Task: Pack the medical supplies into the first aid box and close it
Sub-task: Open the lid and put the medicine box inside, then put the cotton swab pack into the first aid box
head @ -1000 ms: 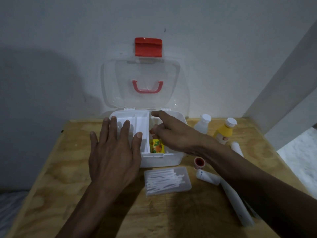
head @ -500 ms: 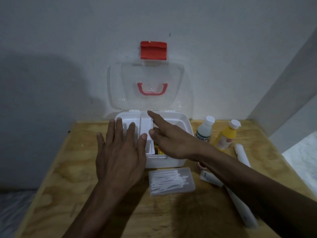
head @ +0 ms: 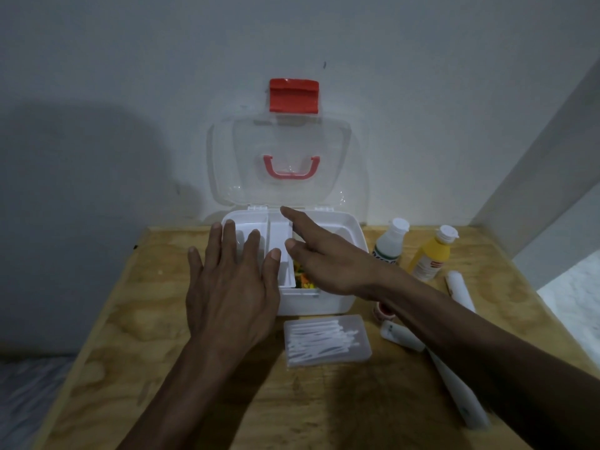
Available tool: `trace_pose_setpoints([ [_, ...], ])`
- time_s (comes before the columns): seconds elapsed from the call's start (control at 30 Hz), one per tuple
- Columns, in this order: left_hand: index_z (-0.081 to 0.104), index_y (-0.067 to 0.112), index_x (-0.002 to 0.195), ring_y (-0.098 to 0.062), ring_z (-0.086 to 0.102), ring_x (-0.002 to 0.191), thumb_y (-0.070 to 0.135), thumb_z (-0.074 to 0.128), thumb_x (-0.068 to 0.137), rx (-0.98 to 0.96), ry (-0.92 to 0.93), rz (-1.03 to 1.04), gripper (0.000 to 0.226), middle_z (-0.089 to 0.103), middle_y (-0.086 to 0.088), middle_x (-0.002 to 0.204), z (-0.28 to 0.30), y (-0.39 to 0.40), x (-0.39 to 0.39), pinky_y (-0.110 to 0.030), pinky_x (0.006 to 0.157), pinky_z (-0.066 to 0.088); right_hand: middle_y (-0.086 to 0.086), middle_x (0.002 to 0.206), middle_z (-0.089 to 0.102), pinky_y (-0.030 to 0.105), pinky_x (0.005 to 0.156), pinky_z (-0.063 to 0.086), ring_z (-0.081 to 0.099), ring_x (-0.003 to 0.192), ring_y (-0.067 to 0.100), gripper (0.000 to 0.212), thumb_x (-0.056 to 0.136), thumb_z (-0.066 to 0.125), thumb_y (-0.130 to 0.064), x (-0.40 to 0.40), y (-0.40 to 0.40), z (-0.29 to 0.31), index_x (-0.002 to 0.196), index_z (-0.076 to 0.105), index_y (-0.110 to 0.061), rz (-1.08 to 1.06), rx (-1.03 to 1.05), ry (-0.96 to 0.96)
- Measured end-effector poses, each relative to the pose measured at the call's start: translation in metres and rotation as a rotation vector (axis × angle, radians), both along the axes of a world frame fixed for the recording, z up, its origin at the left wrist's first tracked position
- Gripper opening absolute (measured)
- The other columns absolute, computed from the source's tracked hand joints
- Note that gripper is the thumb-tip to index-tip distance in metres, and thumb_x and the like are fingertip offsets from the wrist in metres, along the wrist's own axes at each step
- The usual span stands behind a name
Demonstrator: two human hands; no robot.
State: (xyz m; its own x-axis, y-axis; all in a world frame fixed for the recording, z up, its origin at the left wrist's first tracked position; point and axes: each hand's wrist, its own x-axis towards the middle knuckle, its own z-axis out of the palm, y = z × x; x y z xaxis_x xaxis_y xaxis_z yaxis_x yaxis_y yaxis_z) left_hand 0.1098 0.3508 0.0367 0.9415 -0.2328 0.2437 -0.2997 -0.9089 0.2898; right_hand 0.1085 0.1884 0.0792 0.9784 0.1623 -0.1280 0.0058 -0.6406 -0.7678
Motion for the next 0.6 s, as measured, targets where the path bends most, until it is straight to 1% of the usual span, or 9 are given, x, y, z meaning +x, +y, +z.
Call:
trace_pose_setpoints([
  [0.07, 0.033, 0.025, 0.150, -0.024, 0.005, 0.151, 0.059, 0.000, 0.093, 0.000, -0.003, 0.003, 0.074, 0.015, -0.007, 0.163, 0.000, 0.000, 0.001, -0.050, 0.120, 0.005, 0.008, 0.150, 0.042, 0.021, 0.098, 0.032, 0.046, 0.131, 0.024, 0.054, 0.106, 0.033, -0.025, 0.001, 0.000, 0.000, 0.154, 0.009, -0.030, -0.009, 0.015, -0.001],
  [0.17, 0.033, 0.025, 0.150, -0.024, 0.005, 0.151, 0.060, -0.001, 0.092, 0.003, -0.004, 0.001, 0.075, 0.015, -0.006, 0.163, -0.001, 0.000, 0.001, -0.051, 0.119, 0.004, 0.002, 0.156, 0.034, 0.022, 0.102, 0.031, 0.041, 0.135, 0.021, 0.053, 0.105, 0.034, -0.025, 0.005, -0.002, -0.004, 0.153, 0.011, -0.031, -0.020, 0.042, 0.003],
  [0.27, 0.033, 0.025, 0.149, -0.024, 0.006, 0.151, 0.060, -0.001, 0.092, 0.011, -0.004, -0.003, 0.076, 0.016, -0.007, 0.163, -0.001, 0.000, 0.002, -0.052, 0.119, 0.006, 0.002, 0.157, 0.031, 0.034, 0.113, 0.033, 0.038, 0.137, 0.022, 0.053, 0.105, 0.035, -0.027, 0.009, -0.007, -0.008, 0.152, 0.012, -0.035, -0.020, 0.091, 0.036],
  [0.33, 0.035, 0.023, 0.148, -0.026, 0.008, 0.151, 0.058, 0.002, 0.093, 0.018, -0.010, -0.005, 0.073, 0.019, -0.009, 0.162, -0.001, 0.000, 0.002, -0.055, 0.119, 0.009, 0.005, 0.156, 0.033, 0.040, 0.114, 0.034, 0.039, 0.138, 0.022, 0.054, 0.104, 0.035, -0.028, 0.010, -0.009, -0.008, 0.152, 0.012, -0.034, -0.027, 0.087, 0.041],
  [0.4, 0.036, 0.023, 0.148, -0.027, 0.009, 0.151, 0.056, 0.005, 0.095, 0.031, -0.005, -0.002, 0.069, 0.019, -0.010, 0.162, 0.000, 0.001, 0.001, -0.057, 0.119, 0.011, 0.008, 0.154, 0.038, 0.034, 0.110, 0.037, 0.042, 0.136, 0.022, 0.052, 0.104, 0.036, -0.027, 0.003, -0.010, 0.001, 0.153, 0.016, -0.029, -0.039, 0.005, -0.026],
  [0.47, 0.035, 0.023, 0.148, -0.027, 0.009, 0.151, 0.055, 0.007, 0.097, 0.040, -0.001, 0.000, 0.067, 0.019, -0.010, 0.162, 0.000, 0.001, 0.000, -0.057, 0.119, 0.011, 0.007, 0.147, 0.047, 0.022, 0.096, 0.044, 0.050, 0.130, 0.018, 0.049, 0.103, 0.041, -0.027, -0.011, -0.011, 0.011, 0.150, 0.026, -0.026, -0.071, -0.052, -0.183],
  [0.5, 0.035, 0.023, 0.148, -0.027, 0.008, 0.151, 0.055, 0.008, 0.097, 0.042, 0.003, 0.000, 0.066, 0.019, -0.010, 0.162, 0.000, 0.001, 0.000, -0.057, 0.119, 0.011, 0.005, 0.141, 0.053, 0.016, 0.088, 0.046, 0.055, 0.123, 0.015, 0.047, 0.102, 0.046, -0.028, -0.022, -0.012, 0.016, 0.147, 0.033, -0.026, -0.098, -0.038, -0.264],
  [0.53, 0.035, 0.023, 0.148, -0.027, 0.008, 0.151, 0.055, 0.009, 0.098, 0.043, 0.009, -0.001, 0.065, 0.018, -0.011, 0.162, 0.000, 0.001, 0.001, -0.057, 0.119, 0.010, 0.003, 0.134, 0.058, 0.013, 0.082, 0.049, 0.060, 0.116, 0.010, 0.045, 0.099, 0.052, -0.027, -0.035, -0.013, 0.018, 0.143, 0.040, -0.025, -0.127, 0.002, -0.342],
  [0.6, 0.036, 0.022, 0.148, -0.028, 0.008, 0.150, 0.054, 0.011, 0.099, 0.041, 0.012, -0.006, 0.063, 0.019, -0.011, 0.161, 0.000, 0.001, 0.002, -0.058, 0.118, 0.010, -0.003, 0.115, 0.067, 0.018, 0.078, 0.055, 0.065, 0.102, 0.004, 0.039, 0.093, 0.064, -0.027, -0.061, -0.019, 0.017, 0.130, 0.055, -0.021, -0.170, 0.036, -0.507],
])
